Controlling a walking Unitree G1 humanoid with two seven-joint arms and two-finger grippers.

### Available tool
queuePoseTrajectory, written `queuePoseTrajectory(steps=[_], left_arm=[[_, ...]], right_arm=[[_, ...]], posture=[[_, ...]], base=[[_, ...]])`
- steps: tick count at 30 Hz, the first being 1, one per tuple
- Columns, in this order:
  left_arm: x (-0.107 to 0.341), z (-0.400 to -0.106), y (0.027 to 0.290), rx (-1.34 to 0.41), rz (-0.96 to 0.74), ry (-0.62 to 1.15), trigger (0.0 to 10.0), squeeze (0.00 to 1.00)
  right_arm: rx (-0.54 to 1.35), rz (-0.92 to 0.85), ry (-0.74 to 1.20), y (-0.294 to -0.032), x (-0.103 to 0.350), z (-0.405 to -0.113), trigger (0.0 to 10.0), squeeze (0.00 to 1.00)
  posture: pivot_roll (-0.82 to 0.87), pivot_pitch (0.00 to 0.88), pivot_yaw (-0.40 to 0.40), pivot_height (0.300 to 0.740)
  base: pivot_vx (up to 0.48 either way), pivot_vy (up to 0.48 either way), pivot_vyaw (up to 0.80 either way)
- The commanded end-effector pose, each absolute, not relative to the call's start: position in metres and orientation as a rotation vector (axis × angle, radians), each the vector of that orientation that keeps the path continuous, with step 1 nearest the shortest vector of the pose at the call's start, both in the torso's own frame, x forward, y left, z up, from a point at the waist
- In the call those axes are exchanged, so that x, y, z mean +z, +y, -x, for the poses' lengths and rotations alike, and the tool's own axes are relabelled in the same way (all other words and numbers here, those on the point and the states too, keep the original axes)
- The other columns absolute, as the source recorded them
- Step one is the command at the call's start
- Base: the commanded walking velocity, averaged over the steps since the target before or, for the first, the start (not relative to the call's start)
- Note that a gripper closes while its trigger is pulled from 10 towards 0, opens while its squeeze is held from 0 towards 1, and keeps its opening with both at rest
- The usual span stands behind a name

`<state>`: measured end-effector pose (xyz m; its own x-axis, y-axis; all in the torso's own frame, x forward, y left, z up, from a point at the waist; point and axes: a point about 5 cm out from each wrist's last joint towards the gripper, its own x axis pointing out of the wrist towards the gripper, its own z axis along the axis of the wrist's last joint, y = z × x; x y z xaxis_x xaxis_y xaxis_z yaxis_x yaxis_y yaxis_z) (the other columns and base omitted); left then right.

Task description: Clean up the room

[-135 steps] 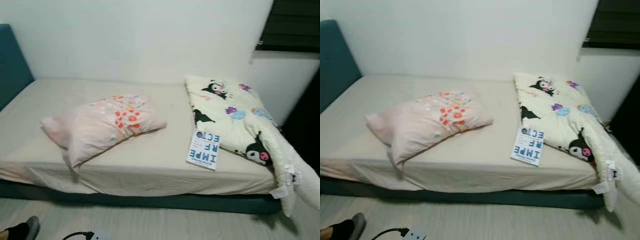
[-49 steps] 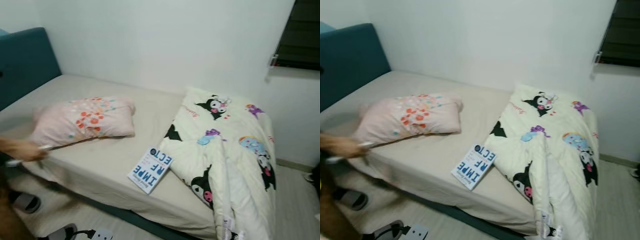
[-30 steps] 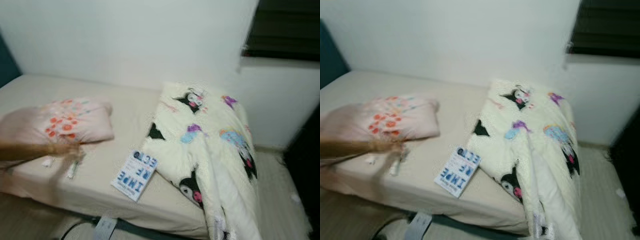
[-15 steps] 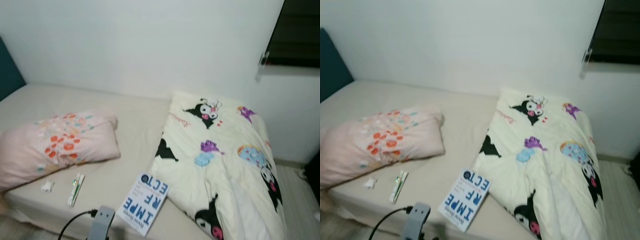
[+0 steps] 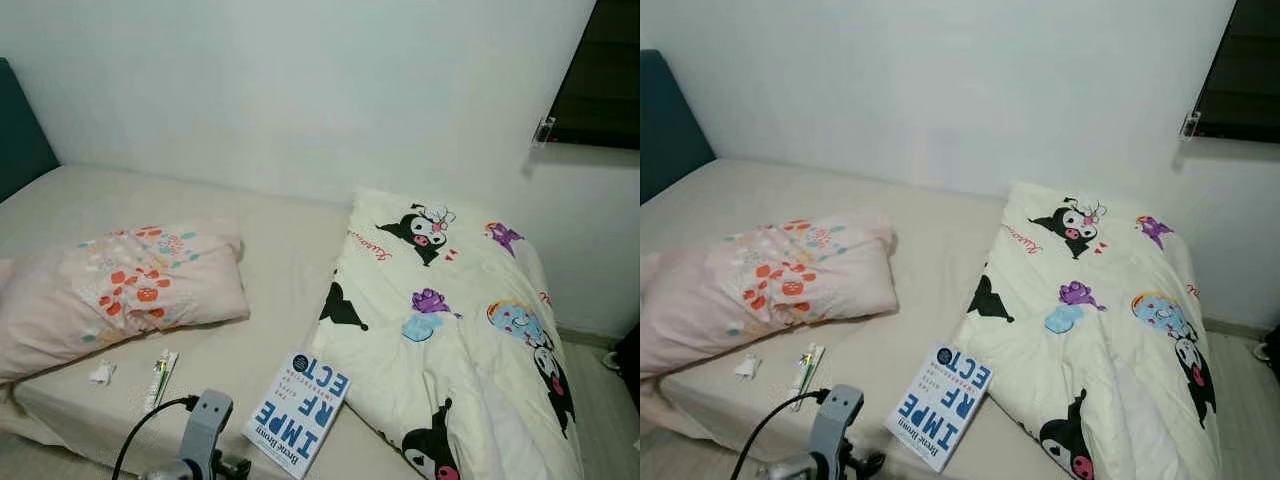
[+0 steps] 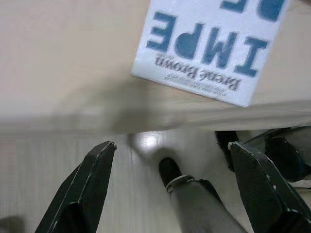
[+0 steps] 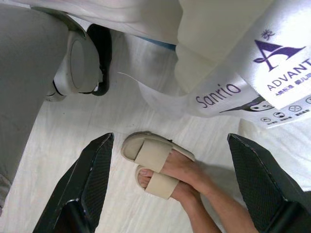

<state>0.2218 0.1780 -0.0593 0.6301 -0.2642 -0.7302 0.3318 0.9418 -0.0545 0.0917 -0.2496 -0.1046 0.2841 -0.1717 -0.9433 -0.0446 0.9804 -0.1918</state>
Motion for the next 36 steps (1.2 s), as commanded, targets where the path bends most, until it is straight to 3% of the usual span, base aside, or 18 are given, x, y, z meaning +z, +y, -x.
queuePoseTrajectory(steps=[1,4,8,12,19,25,31,32,33,35,36], left_arm=[[-0.067,-0.209,0.191,-0.28,-0.11,0.883,10.0,0.0],[-0.069,-0.205,0.191,-0.266,-0.107,0.9,10.0,0.0],[-0.087,-0.172,0.189,-0.264,-0.121,1.016,10.0,0.0],[-0.09,-0.165,0.188,-0.269,-0.121,1.04,10.0,0.0],[-0.091,-0.162,0.19,-0.268,-0.134,1.054,10.0,0.0],[-0.089,-0.168,0.193,-0.242,-0.134,1.03,10.0,0.0],[-0.084,-0.178,0.197,-0.177,-0.115,0.99,10.0,0.0],[-0.081,-0.183,0.2,-0.141,-0.102,0.975,10.0,0.0],[-0.079,-0.187,0.202,-0.115,-0.096,0.965,10.0,0.0],[-0.079,-0.187,0.202,-0.115,-0.096,0.965,10.0,0.0],[-0.078,-0.189,0.203,-0.1,-0.097,0.961,10.0,0.0]], right_arm=[[-0.061,0.148,1.265,-0.244,-0.106,-0.093,10.0,0.0],[-0.053,0.125,1.259,-0.243,-0.106,-0.093,10.0,0.0],[-0.064,0.15,1.265,-0.244,-0.106,-0.092,10.0,0.0],[-0.085,0.182,1.263,-0.246,-0.105,-0.093,10.0,0.0],[-0.125,0.094,1.179,-0.244,-0.104,-0.097,10.0,0.0],[-0.118,-0.116,1.085,-0.235,-0.103,-0.101,10.0,0.0],[-0.079,-0.16,0.998,-0.231,-0.099,-0.108,10.0,0.0],[-0.039,-0.153,0.974,-0.229,-0.098,-0.111,10.0,0.0],[0.039,-0.133,0.868,-0.222,-0.084,-0.154,10.0,0.0],[0.039,-0.133,0.868,-0.222,-0.084,-0.154,10.0,0.0],[0.106,-0.124,0.778,-0.214,-0.069,-0.189,10.0,0.0]], posture=[[0.02,0.006,0.011,0.74],[0.02,0.007,0.012,0.74],[0.01,0.002,0.008,0.74],[0.01,0.002,0.008,0.74],[0.01,0.007,0.018,0.74],[0.02,0.014,0.022,0.74],[0.02,0.021,0.028,0.74],[0.02,0.023,0.032,0.74],[0.02,0.024,0.031,0.74],[0.02,0.024,0.031,0.74],[0.02,0.024,0.03,0.74]], base=[[0.0,0.0,0.0],[0.0,0.0,0.0],[0.0,0.0,0.3],[0.0,0.0,0.0],[0.0,0.0,0.0],[0.0,0.0,0.0],[0.0,0.0,0.0],[0.0,0.0,0.0],[0.0,0.0,0.0],[0.0,0.0,0.0],[0.0,0.0,0.0]])
